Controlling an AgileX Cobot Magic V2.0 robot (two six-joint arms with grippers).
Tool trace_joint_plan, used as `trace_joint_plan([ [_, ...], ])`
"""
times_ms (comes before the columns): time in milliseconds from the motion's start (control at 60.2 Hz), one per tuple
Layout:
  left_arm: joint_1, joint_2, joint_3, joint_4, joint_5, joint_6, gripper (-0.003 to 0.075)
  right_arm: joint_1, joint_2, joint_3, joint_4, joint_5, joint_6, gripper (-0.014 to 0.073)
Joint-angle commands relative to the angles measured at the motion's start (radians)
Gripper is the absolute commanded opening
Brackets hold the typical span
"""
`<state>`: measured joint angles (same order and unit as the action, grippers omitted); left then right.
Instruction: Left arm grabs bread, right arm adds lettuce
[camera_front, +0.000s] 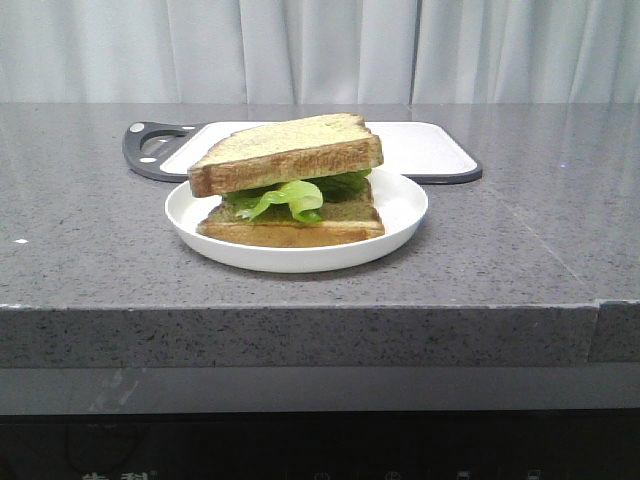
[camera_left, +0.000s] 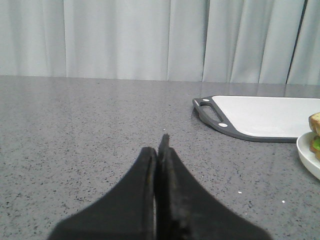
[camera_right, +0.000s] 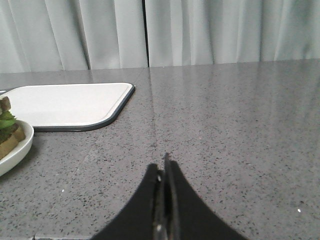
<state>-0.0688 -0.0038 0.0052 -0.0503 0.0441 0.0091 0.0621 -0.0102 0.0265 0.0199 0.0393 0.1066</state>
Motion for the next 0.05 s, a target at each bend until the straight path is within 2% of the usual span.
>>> trace_joint_plan([
  [0,0.002,-0.017,0.005,-0.001,-0.084,-0.009,-0.0020,-0.005,-0.021,-0.003,-0.009,-0.087,-0.002,-0.0118],
  [33,0.002,-0.017,0.005,-0.001,-0.084,-0.009,-0.0020,-0.005,-0.021,-0.003,-0.009,-0.087,-0.002,-0.0118],
])
